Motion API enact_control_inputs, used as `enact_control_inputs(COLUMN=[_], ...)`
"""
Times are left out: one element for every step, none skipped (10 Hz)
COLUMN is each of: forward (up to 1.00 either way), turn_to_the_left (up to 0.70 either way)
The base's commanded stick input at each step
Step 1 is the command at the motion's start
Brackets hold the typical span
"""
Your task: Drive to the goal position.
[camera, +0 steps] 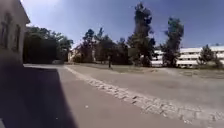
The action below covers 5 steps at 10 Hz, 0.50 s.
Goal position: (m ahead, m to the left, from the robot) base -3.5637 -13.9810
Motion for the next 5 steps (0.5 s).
enact_control_inputs(forward=[0.00,0.00,0.00,0.00,0.00], turn_to_the_left=[-0.70,-0.70,-0.70,-0.70,-0.70])
